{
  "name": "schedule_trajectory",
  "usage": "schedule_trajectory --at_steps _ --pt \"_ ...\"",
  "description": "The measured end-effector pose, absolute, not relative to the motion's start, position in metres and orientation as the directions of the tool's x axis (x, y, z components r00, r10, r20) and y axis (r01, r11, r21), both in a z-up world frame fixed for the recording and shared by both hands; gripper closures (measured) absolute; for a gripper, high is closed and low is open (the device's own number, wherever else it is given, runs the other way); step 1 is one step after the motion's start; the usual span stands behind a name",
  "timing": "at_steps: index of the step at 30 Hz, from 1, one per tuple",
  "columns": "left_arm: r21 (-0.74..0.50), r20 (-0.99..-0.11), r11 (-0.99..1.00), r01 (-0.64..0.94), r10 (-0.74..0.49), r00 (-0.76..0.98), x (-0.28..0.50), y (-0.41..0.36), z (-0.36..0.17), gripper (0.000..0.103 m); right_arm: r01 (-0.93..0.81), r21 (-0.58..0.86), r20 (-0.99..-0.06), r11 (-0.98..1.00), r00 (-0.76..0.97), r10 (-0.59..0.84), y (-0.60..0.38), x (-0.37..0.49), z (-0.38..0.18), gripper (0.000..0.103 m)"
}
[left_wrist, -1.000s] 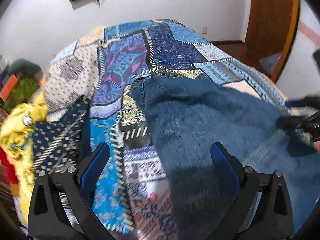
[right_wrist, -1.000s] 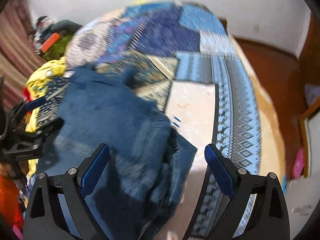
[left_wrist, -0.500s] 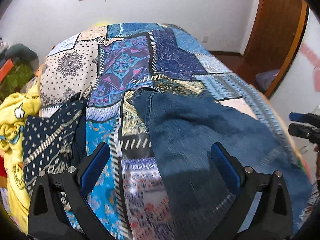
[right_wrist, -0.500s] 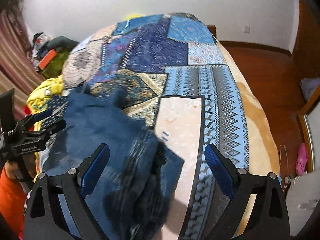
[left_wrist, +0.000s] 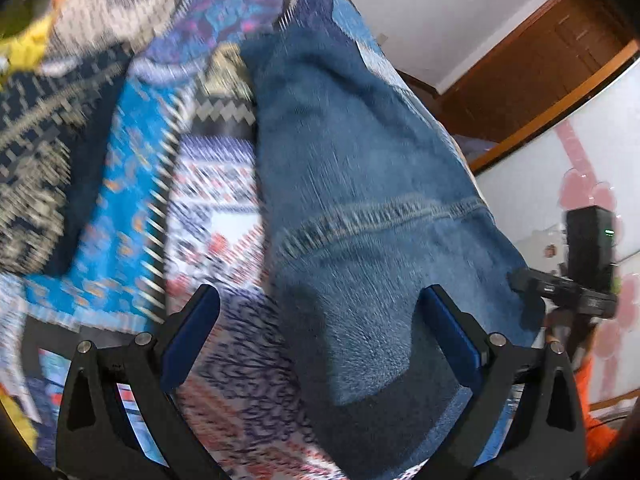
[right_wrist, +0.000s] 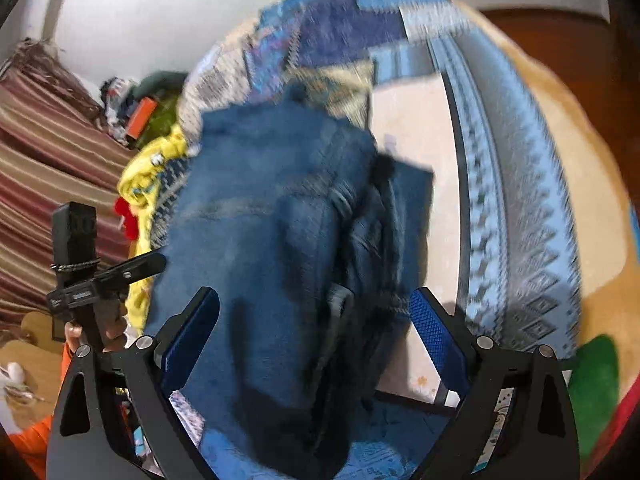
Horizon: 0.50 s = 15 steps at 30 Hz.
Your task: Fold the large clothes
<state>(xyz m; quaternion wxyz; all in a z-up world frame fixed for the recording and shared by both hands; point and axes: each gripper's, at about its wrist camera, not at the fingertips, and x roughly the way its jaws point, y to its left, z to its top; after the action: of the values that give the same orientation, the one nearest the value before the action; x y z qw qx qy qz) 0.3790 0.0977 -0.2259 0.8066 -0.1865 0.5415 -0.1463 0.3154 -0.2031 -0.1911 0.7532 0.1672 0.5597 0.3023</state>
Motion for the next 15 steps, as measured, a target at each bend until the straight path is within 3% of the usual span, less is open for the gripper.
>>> schedule_trajectory --at_steps 4,5,15 --pt "-0.548 -0.791 0.837 -0.002 -0.517 0.327 0.392 0.093 -0.242 0.001 -0.203 0.653 -0.729 0.729 0.093 0.679 -0.202 0.333 -0.222 0.008" --pt "-0.562 -0.788 0.827 -0.013 -0.531 0.311 0.396 0.092 -0.246 0.001 -0.196 0.674 -0.716 0.713 0.066 0.695 -0.202 0.339 -0.229 0.003" --pt "-0.695 -0.710 0.716 -0.063 -0.670 0.215 0.432 0.084 -0.271 0.003 -0.191 0.755 -0.634 0.627 0.028 0.773 -0.187 0.366 -0.243 0.001"
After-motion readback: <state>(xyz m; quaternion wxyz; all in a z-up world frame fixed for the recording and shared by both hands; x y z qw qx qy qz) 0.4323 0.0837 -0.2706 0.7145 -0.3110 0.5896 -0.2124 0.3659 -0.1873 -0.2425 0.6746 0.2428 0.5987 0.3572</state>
